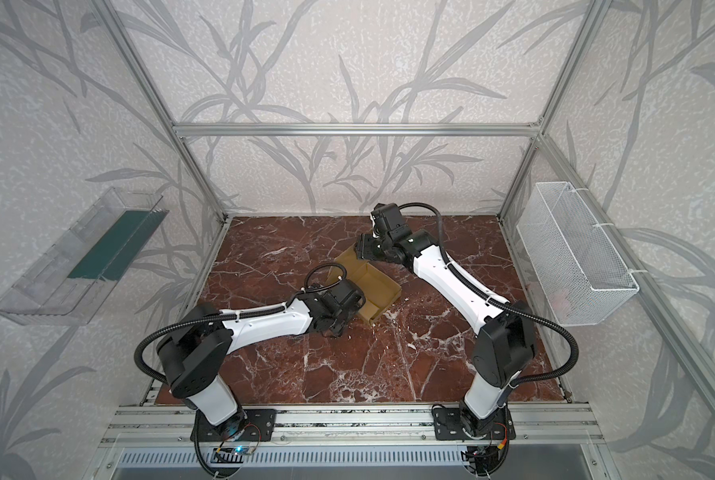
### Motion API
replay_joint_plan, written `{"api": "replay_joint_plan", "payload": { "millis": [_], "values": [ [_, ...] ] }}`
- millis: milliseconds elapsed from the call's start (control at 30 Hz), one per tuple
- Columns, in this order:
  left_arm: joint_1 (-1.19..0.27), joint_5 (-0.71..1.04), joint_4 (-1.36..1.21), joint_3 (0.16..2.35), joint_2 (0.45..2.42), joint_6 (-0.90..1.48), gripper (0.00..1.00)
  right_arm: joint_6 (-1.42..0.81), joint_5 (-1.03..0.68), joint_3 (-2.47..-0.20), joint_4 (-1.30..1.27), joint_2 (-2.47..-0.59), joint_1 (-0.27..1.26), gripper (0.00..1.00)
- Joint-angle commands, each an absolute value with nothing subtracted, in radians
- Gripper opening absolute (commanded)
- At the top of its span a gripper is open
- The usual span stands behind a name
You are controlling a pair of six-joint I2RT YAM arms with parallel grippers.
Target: Fold the paper box
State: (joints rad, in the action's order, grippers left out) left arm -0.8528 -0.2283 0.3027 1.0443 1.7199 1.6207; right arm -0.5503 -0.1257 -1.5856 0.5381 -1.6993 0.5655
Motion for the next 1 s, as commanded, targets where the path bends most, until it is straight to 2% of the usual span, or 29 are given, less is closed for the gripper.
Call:
{"api": "replay_joint_plan", "payload": {
  "millis": [0,300,400,700,867,967],
  "values": [
    [-0.837,-0.221,0.306,1.083,1.738,1.620,0.58,-0.555,-0.150,-1.573,0.518,-1.677,0.556,0.63],
    [-0.818,-0.196,0.294,1.125,1.784,1.592,0.56,-0.555,-0.156,-1.553,0.505,-1.660,0.551,0.63],
    [-0.815,-0.180,0.288,1.125,1.799,1.592,0.49,-0.558,-0.158,-1.542,0.499,-1.648,0.547,0.63],
    [-0.802,-0.177,0.294,1.133,1.826,1.578,0.47,-0.569,-0.173,-1.513,0.482,-1.631,0.540,0.63],
    [-0.793,-0.163,0.291,1.143,1.841,1.553,0.34,-0.575,-0.183,-1.498,0.475,-1.617,0.539,0.63],
    [-0.789,-0.160,0.300,1.144,1.842,1.550,0.31,-0.578,-0.188,-1.491,0.472,-1.609,0.537,0.63]
  ]
}}
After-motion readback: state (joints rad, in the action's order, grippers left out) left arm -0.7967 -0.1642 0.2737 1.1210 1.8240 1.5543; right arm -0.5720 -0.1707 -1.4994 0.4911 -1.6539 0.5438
